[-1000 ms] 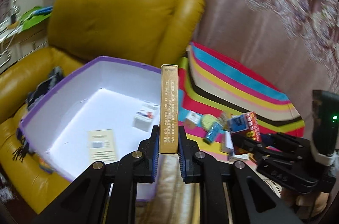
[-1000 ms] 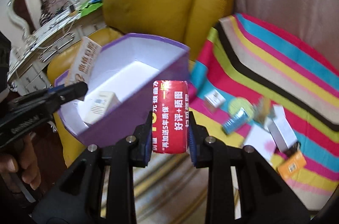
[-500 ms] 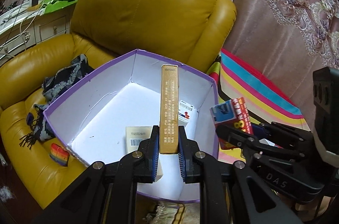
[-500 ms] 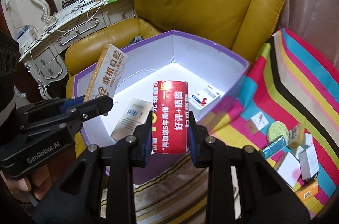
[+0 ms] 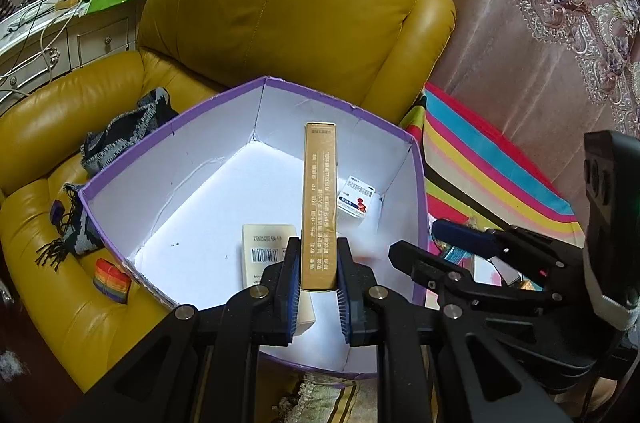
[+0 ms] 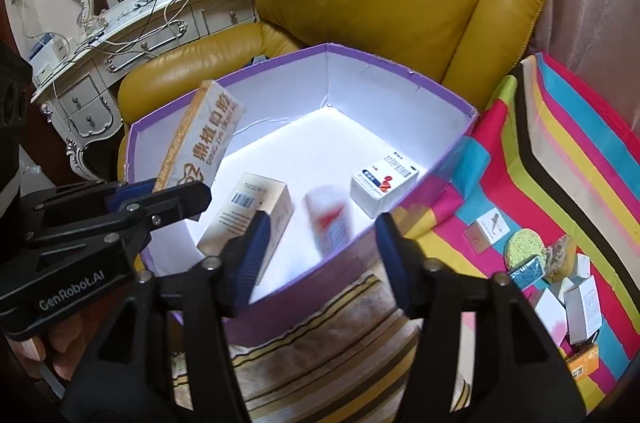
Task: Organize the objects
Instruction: 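Carry the gold and red boxes into the storage box and release them, then return both tools to the cloth above the remaining boxes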
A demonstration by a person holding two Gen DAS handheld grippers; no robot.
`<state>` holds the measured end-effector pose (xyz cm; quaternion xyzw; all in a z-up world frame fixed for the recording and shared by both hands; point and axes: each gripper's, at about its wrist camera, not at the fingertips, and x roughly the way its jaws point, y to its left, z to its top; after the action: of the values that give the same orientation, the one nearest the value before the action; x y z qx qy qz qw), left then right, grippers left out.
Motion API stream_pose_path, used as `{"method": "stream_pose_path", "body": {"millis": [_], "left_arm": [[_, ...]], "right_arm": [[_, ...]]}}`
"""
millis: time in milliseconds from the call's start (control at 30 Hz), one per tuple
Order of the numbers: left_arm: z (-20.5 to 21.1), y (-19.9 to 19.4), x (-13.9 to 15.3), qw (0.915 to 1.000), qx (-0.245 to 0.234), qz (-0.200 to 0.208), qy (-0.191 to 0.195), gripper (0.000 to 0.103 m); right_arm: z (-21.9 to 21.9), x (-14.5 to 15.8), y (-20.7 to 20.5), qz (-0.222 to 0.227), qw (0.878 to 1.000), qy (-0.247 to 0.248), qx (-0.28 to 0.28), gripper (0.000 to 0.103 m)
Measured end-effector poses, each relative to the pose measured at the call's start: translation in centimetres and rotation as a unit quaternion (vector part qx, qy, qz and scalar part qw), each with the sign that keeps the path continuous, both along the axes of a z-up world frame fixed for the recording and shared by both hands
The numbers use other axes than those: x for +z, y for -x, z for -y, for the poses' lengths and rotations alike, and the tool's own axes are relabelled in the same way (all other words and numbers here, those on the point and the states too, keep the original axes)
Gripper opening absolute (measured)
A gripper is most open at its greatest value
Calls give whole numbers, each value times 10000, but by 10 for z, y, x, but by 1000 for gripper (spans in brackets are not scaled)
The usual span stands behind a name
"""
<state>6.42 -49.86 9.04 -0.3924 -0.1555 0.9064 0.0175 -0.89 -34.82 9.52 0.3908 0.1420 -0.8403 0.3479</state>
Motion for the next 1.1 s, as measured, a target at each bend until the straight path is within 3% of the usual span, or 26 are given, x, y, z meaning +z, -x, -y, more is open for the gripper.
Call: {"method": "stream_pose_path", "body": {"millis": [333, 533, 767, 1100], "left_arm": [[-17, 4, -4, 9998, -144, 134, 17, 22], [-34, 3, 5, 9996, -238, 68, 95, 27], [-64, 2, 23, 9985, -480, -133, 235, 42], [-131, 9, 25, 9929, -1062, -93, 534, 43]], "right_arm": [[-71, 0, -6, -170, 9972, 161, -714, 82], [-123, -10, -6, -127, 9919, 187, -1249, 82], [-181, -17, -6, -99, 9820, 277, -1863, 83], [-260, -37, 3, -80, 9618, 217, -2727, 84]]}}
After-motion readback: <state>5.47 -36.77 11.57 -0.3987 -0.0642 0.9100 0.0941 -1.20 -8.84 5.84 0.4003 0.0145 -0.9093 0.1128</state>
